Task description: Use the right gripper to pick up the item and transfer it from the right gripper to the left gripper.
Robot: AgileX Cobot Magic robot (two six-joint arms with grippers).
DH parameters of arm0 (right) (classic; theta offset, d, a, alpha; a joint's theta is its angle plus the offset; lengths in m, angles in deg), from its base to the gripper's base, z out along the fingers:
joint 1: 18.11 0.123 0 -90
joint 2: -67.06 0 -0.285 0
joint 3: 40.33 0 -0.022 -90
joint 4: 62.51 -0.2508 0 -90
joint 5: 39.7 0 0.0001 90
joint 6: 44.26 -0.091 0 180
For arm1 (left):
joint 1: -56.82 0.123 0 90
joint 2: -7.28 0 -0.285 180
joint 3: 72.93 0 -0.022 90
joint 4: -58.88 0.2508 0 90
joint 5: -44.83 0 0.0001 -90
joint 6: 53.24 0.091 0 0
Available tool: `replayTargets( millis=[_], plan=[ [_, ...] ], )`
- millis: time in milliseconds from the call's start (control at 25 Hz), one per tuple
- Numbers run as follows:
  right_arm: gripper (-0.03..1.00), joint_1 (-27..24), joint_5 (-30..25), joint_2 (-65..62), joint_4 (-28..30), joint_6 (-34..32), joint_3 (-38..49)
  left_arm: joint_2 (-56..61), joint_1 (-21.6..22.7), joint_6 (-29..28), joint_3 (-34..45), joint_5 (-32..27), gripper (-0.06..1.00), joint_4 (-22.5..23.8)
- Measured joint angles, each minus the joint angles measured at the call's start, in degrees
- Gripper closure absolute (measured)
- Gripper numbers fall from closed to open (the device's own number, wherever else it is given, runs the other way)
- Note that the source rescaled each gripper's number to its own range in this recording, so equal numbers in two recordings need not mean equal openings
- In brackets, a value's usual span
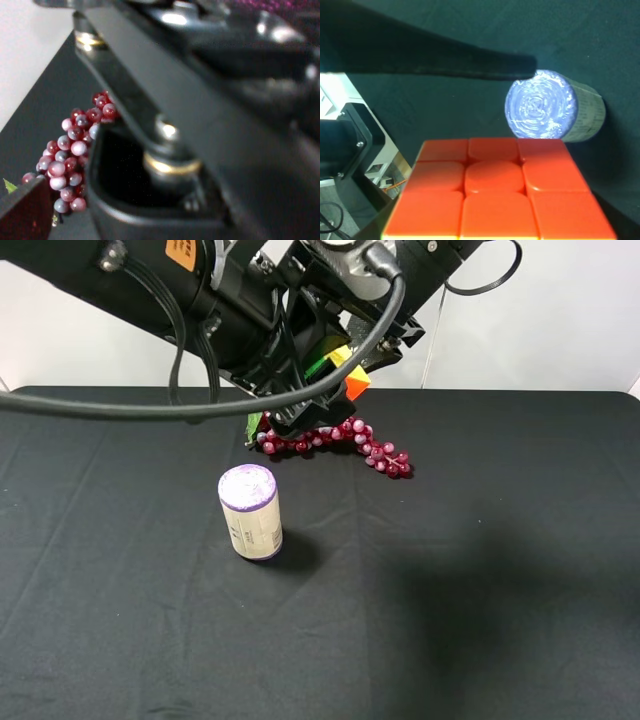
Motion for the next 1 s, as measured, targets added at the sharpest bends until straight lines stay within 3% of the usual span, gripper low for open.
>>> replayTargets(
  millis=[400,520,600,680,720,760,1000],
  plan=[
    [0.97,0.00,0.00,0.00,-0.38,0.00,0.00,-0.02,0.00,0.00,0.00,-1.02,0.09,-2.54],
    [0.97,0.14,0.00,0.00,-0.19,0.00,0.00,-0.02,0.00,0.00,0.00,-1.36,0.17,-2.61],
    [0.97,0.14,0.00,0.00,-0.19,0.00,0.00,-0.02,0.00,0.00,0.00,-1.43,0.33,-2.61],
    [0.97,0.14,0.00,0.00,-0.13,0.00,0.00,-0.02,0.00,0.00,0.00,-1.48,0.60,-2.67],
    [0.97,0.14,0.12,0.00,-0.13,0.00,0.00,-0.02,0.00,0.05,0.00,-1.54,0.83,-2.78],
    [0.97,0.14,0.25,0.00,-0.13,-0.05,0.00,-0.02,0.00,0.11,0.00,-1.61,0.93,-2.65],
    [0.97,0.19,0.17,0.00,-0.13,-0.05,0.00,-0.02,0.00,0.15,0.00,-1.74,0.93,-2.65]
  ],
)
